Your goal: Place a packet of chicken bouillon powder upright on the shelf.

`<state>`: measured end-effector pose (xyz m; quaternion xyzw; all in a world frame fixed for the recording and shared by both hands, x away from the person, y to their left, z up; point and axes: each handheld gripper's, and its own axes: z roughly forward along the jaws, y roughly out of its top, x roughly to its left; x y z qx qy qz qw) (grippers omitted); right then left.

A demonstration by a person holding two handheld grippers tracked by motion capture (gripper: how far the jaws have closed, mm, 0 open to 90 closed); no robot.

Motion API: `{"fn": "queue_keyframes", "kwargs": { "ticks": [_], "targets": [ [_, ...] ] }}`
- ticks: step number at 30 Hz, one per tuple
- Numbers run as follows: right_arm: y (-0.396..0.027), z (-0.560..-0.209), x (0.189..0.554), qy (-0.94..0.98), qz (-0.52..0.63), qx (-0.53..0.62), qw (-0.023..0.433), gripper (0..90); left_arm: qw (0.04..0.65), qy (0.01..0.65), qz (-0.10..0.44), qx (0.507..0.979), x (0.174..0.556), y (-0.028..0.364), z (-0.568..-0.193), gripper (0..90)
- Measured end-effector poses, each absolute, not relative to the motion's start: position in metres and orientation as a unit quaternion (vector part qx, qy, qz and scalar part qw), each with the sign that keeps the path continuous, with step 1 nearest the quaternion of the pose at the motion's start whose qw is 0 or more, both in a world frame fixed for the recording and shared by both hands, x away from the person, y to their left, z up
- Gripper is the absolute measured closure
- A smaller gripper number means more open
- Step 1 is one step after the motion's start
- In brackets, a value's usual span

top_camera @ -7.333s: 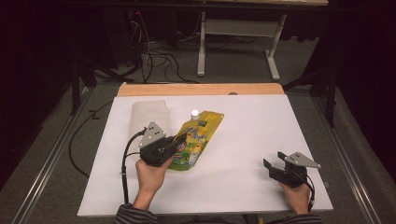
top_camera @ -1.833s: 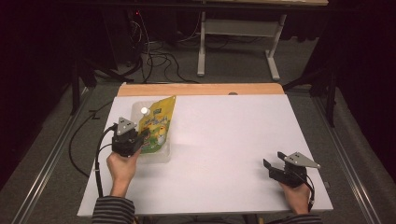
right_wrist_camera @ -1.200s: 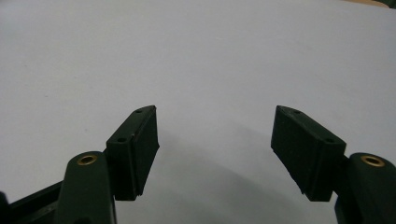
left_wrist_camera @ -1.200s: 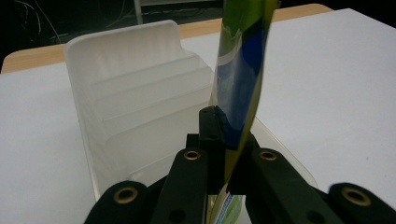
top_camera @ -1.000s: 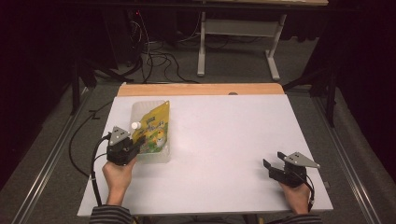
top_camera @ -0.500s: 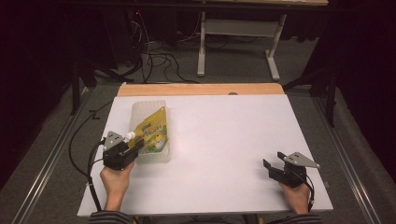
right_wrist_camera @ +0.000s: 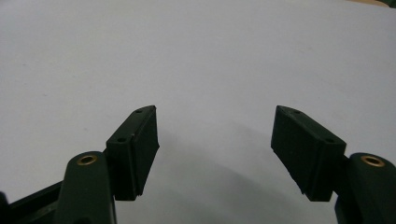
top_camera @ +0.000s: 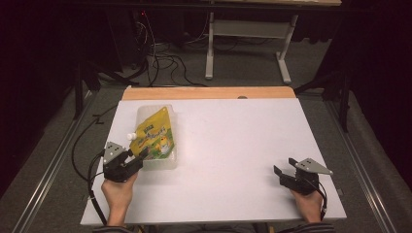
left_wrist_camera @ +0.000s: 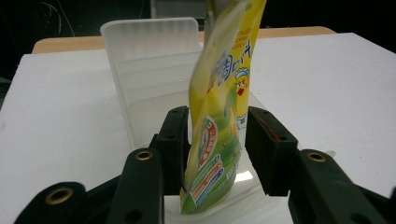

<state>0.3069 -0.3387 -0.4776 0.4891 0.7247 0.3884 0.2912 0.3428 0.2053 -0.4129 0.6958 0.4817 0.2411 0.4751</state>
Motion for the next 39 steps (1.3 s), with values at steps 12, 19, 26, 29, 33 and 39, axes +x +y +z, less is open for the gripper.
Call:
{"fn": "queue_keyframes", "kwargs": {
  "ticks": [12, 19, 26, 29, 33, 39],
  "targets": [
    [-0.338, -0.478, 0.307, 0.724, 0.387, 0.492, 0.289, 32.4, 0.486, 0.488, 0.256, 0.679, 0.327, 0.211, -0.413, 56.0],
    [-0.338, -0.478, 0.307, 0.724, 0.387, 0.492, 0.29, 32.4, 0.486, 0.485, 0.269, 0.676, 0.318, 0.212, -0.41, 55.2],
    [-0.338, -0.478, 0.307, 0.724, 0.387, 0.491, 0.29, 32.3, 0.487, 0.473, 0.281, 0.678, 0.308, 0.209, -0.408, 55.2],
    [-0.338, -0.478, 0.307, 0.725, 0.387, 0.491, 0.29, 32.3, 0.493, 0.471, 0.278, 0.677, 0.306, 0.209, -0.406, 55.2],
    [-0.338, -0.478, 0.307, 0.725, 0.386, 0.491, 0.29, 32.3, 0.501, 0.472, 0.269, 0.673, 0.303, 0.209, -0.406, 53.9],
    [-0.338, -0.478, 0.307, 0.725, 0.387, 0.491, 0.29, 32.3, 0.511, 0.468, 0.262, 0.672, 0.296, 0.207, -0.403, 51.1]
  ]
}}
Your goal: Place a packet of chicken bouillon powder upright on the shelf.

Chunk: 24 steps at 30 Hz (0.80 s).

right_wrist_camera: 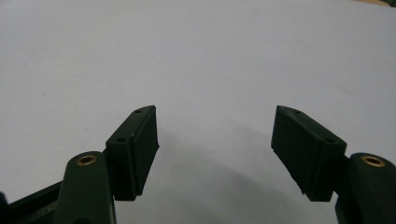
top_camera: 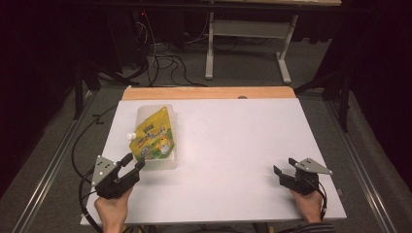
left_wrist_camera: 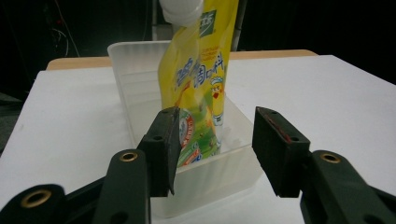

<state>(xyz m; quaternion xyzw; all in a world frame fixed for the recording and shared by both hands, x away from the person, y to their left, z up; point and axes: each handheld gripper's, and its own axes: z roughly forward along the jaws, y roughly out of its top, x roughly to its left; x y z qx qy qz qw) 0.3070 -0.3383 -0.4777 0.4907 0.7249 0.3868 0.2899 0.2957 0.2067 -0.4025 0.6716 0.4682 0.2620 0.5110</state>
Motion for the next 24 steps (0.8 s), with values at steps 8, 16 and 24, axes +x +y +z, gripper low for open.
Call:
{"fn": "queue_keyframes", "kwargs": {
  "ticks": [8, 16, 24],
  "targets": [
    [-0.338, -0.478, 0.307, 0.725, 0.387, 0.491, 0.289, 32.3, 0.494, 0.463, 0.261, 0.688, 0.293, 0.197, -0.396, 50.3],
    [-0.338, -0.478, 0.308, 0.725, 0.387, 0.491, 0.289, 32.2, 0.493, 0.448, 0.254, 0.701, 0.294, 0.186, -0.395, 48.0],
    [-0.339, -0.478, 0.307, 0.725, 0.388, 0.49, 0.289, 32.2, 0.496, 0.434, 0.245, 0.711, 0.296, 0.172, -0.396, 46.9]
  ]
}}
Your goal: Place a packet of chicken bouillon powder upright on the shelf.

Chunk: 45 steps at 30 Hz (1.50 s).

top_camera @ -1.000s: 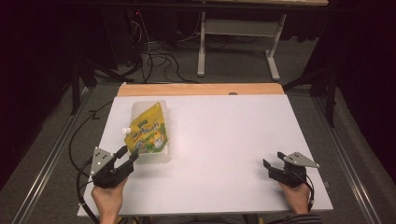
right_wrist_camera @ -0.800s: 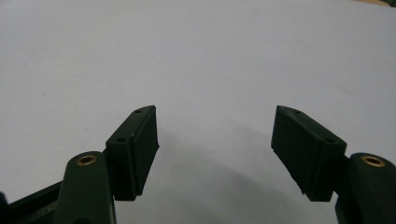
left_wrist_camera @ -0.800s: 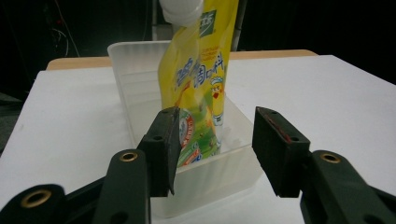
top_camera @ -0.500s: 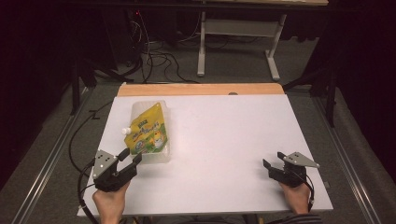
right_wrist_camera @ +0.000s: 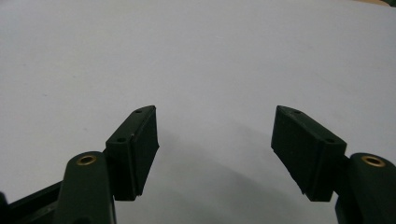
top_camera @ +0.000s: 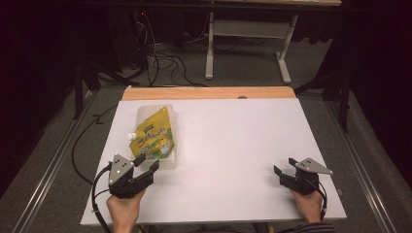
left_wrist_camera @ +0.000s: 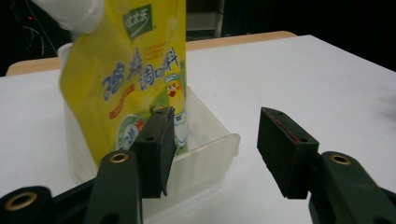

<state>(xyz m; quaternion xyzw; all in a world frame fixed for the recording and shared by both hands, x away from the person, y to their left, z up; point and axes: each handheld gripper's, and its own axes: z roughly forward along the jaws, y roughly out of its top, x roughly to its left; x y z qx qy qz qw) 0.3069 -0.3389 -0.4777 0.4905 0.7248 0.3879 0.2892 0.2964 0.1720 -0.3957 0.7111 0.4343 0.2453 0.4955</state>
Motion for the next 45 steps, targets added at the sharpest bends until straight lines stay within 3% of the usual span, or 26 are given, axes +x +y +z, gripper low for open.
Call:
{"fn": "queue_keyframes", "kwargs": {
  "ticks": [22, 45],
  "targets": [
    [-0.339, -0.478, 0.306, 0.722, 0.393, 0.49, 0.291, 32.3, 0.503, 0.384, 0.193, 0.75, 0.318, 0.12, -0.402, 46.9],
    [-0.339, -0.478, 0.306, 0.722, 0.394, 0.49, 0.291, 32.4, 0.495, 0.357, 0.159, 0.776, 0.339, 0.068, -0.442, 45.9]
  ]
}}
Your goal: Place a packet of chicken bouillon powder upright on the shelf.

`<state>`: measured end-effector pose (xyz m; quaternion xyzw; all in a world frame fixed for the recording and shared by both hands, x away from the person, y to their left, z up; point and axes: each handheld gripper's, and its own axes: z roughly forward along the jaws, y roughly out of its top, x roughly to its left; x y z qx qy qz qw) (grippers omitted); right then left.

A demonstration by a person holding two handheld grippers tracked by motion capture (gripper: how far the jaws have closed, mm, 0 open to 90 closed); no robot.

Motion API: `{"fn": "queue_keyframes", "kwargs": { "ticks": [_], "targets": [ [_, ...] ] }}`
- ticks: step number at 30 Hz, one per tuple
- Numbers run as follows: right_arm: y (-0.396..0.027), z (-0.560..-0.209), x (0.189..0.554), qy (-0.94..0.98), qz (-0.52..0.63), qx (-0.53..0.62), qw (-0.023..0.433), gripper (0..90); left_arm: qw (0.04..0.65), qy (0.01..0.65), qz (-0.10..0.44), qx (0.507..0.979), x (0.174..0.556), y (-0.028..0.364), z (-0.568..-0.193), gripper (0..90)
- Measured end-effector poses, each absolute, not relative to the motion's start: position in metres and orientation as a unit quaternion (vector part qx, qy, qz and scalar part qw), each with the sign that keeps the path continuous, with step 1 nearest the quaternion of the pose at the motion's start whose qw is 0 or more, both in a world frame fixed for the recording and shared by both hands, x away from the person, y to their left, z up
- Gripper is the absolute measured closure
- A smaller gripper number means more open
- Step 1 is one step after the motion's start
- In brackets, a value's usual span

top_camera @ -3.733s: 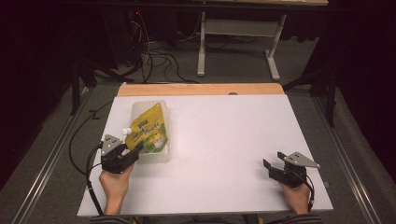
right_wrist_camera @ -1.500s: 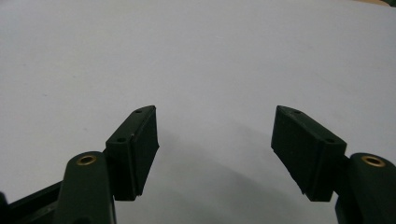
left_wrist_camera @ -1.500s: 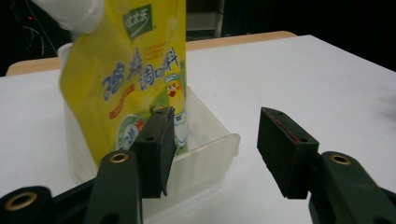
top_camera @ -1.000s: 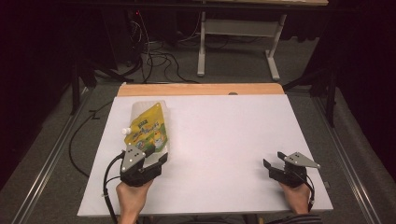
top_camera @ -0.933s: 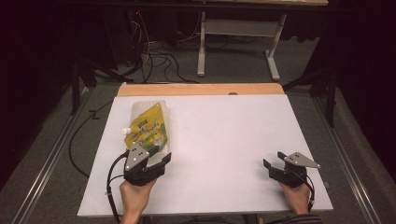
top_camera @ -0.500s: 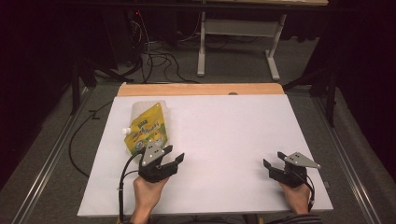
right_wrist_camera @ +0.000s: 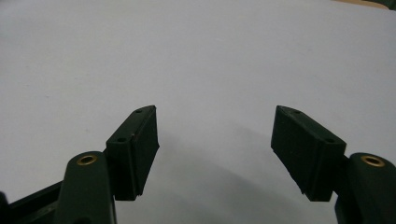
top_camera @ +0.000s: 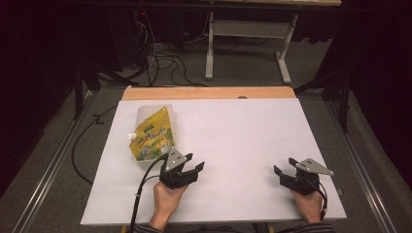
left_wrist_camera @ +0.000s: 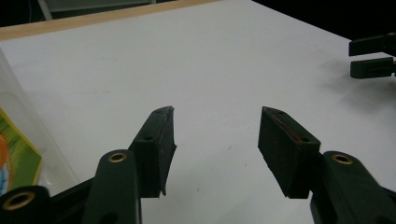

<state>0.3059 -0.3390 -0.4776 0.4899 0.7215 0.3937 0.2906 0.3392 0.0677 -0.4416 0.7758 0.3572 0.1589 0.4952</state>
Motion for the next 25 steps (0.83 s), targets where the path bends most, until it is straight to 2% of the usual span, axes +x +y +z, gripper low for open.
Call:
{"fn": "queue_keyframes", "kwargs": {
  "ticks": [17, 25],
  "targets": [
    [-0.339, -0.478, 0.306, 0.722, 0.394, 0.489, 0.291, 32.4, 0.457, 0.363, 0.174, 0.793, 0.356, 0.05, -0.471, 39.3],
    [-0.339, -0.478, 0.306, 0.722, 0.393, 0.489, 0.291, 32.4, 0.466, 0.38, 0.17, 0.78, 0.36, 0.053, -0.479, 38.4]
  ]
}}
